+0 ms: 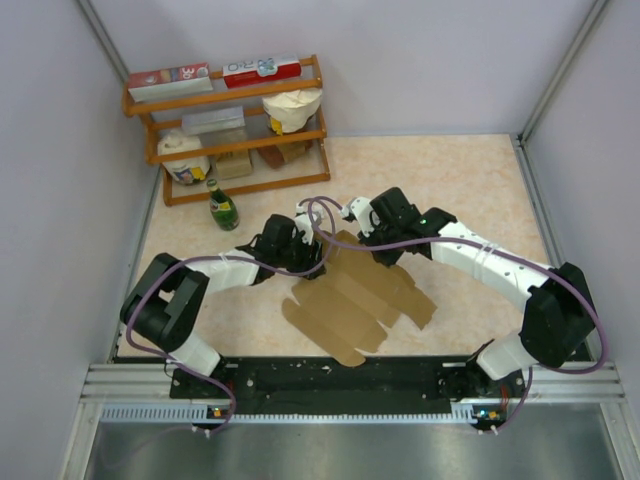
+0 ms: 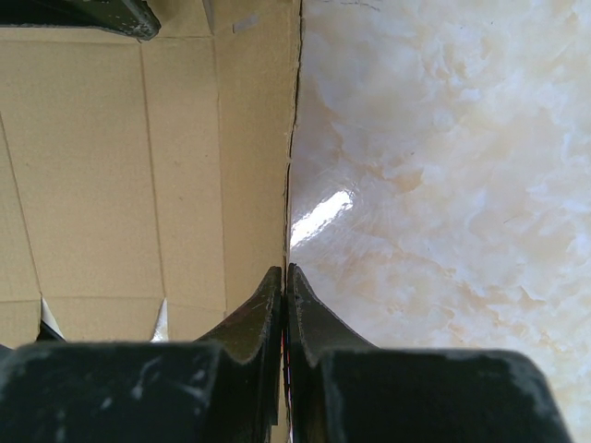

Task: Fold the paper box

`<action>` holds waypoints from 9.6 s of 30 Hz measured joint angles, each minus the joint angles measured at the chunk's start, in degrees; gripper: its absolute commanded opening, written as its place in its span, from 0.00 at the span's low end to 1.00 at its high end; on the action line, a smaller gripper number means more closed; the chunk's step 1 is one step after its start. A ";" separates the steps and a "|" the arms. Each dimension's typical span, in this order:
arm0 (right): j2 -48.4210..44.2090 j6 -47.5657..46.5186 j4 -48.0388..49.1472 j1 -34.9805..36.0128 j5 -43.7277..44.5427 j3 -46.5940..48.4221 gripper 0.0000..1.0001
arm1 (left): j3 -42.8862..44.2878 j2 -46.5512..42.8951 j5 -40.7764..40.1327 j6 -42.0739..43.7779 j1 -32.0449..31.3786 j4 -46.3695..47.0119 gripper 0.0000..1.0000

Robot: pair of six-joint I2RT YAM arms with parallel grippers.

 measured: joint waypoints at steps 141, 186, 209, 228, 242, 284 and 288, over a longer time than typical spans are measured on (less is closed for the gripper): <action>1.25 -16.20 2.29 8.02 18.67 -0.98 0.00 | 16.46 9.57 19.67 -8.70 10.32 -2.97 0.49; 0.26 -18.58 10.64 8.28 23.26 -5.92 0.00 | 12.59 7.69 27.10 -17.70 11.41 9.33 0.48; -5.84 -27.67 21.46 9.05 28.02 -14.29 0.00 | 9.79 10.75 33.64 -29.14 14.14 27.74 0.50; -6.69 -28.87 22.93 9.62 28.09 -15.43 0.00 | 8.59 12.09 30.51 -33.09 17.90 31.10 0.48; -7.43 -29.55 23.76 10.60 27.80 -16.61 0.00 | 10.75 12.09 23.02 -21.92 16.81 14.21 0.48; -0.50 -41.66 49.94 10.91 34.69 -24.76 0.00 | 8.24 12.61 21.00 -12.87 13.22 11.21 0.47; -0.31 -41.62 50.14 10.91 34.67 -24.79 0.00 | 8.13 12.61 21.27 -12.39 13.14 11.52 0.48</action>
